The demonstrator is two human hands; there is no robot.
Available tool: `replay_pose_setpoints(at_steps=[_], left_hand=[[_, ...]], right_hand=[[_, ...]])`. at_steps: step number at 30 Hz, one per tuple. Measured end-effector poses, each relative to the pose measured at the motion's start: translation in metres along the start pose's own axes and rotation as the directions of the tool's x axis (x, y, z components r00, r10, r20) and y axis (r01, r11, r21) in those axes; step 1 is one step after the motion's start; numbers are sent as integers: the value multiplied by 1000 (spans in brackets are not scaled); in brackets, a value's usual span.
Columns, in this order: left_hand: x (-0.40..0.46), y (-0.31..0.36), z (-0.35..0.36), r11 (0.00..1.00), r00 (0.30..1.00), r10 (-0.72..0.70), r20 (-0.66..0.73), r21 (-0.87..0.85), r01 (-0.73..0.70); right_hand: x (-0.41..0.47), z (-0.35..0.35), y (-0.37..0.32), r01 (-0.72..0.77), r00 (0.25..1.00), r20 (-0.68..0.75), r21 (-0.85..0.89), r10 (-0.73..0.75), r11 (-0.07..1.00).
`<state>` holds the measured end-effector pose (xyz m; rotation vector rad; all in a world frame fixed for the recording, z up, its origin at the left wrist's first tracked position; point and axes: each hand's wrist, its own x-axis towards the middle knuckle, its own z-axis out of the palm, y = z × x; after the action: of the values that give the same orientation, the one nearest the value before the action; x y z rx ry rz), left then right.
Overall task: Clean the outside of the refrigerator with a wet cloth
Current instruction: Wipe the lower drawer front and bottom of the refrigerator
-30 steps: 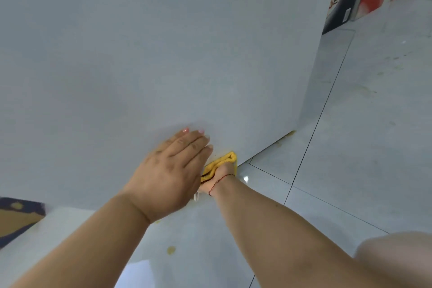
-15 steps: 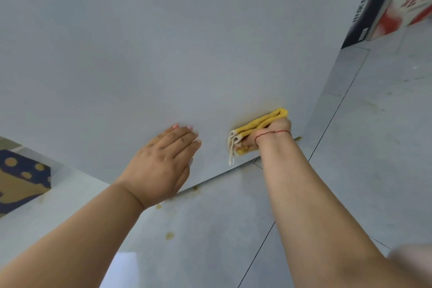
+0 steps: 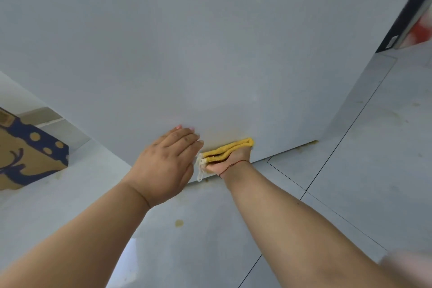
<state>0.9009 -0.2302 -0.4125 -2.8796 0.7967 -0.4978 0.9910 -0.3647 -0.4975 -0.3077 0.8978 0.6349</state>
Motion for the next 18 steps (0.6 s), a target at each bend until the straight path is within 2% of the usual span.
replay_pose_setpoints(at_steps=[2,6,10,12,15,18], left_hand=[[-11,-2,1,1000,1000,-14,23,6,14],[-30,-9,1,997,996,-80,35,4,79],[-44,-6,5,974,976,-219,16,-64,219],[-49,-1,9,944,953,-303,11,-135,301],[-53,8,20,844,875,-484,-10,-269,464],[-50,20,23,593,684,-724,86,-428,681]], right_hand=[[14,-3,15,-65,998,9,-45,66,997],[-3,1,25,-104,982,153,-41,109,994],[-26,4,23,-122,927,345,-90,145,988],[-43,7,20,-90,915,383,-110,126,990],[-61,6,17,-32,924,377,-81,60,996],[-76,-1,17,-35,941,334,-50,50,998]])
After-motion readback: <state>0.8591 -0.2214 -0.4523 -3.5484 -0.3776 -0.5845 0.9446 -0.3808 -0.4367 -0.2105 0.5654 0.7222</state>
